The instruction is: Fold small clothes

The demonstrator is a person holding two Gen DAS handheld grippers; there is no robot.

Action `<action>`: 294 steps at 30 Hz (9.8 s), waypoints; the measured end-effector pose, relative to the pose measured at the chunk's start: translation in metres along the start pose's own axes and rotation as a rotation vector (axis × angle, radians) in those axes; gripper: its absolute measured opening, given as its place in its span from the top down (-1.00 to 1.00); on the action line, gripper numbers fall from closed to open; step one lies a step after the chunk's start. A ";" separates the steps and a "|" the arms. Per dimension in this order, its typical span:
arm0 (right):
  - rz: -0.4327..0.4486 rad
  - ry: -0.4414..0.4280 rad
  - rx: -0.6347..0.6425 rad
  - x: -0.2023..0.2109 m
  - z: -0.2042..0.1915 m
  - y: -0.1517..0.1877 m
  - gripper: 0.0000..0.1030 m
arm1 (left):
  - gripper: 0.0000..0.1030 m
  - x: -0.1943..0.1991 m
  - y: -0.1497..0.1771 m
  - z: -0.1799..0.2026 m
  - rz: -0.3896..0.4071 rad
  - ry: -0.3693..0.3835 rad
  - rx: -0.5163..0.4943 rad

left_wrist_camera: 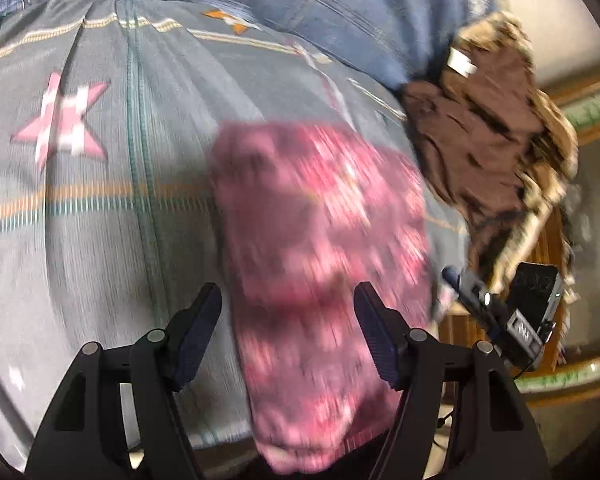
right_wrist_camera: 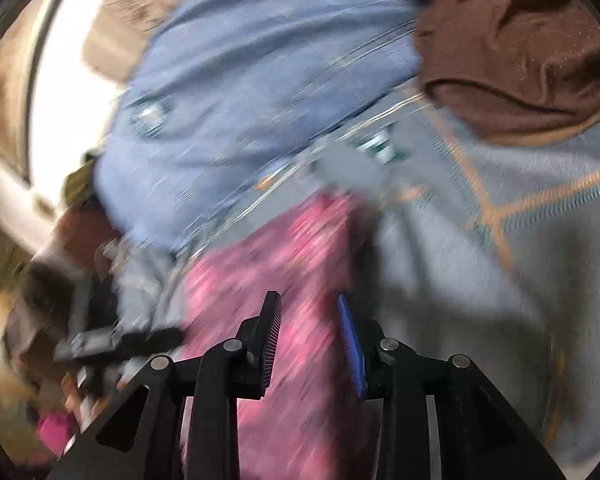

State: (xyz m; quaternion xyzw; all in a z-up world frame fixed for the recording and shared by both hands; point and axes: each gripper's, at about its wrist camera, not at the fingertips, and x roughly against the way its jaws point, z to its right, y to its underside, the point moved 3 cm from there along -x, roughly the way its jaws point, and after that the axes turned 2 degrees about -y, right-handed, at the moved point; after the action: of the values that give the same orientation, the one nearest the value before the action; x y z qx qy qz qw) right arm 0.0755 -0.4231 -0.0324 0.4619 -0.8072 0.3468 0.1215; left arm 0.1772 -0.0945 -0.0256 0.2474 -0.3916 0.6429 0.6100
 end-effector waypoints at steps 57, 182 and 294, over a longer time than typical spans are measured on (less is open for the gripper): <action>-0.590 0.222 0.935 -0.149 -0.147 0.174 0.60 | -0.33 0.016 0.065 -0.036 -0.112 0.202 0.074; -0.731 0.255 1.540 -0.126 -0.126 0.246 0.84 | -0.44 -0.043 0.035 -0.021 -0.142 0.146 0.119; -0.028 0.272 0.414 -0.033 -0.078 -0.019 0.84 | 0.15 0.003 0.030 0.017 0.037 0.122 0.023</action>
State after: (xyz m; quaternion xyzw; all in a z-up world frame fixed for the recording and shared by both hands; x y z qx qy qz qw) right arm 0.1000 -0.3553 0.0157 0.4372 -0.6886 0.5622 0.1364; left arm 0.1448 -0.1051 -0.0194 0.2076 -0.3508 0.6725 0.6177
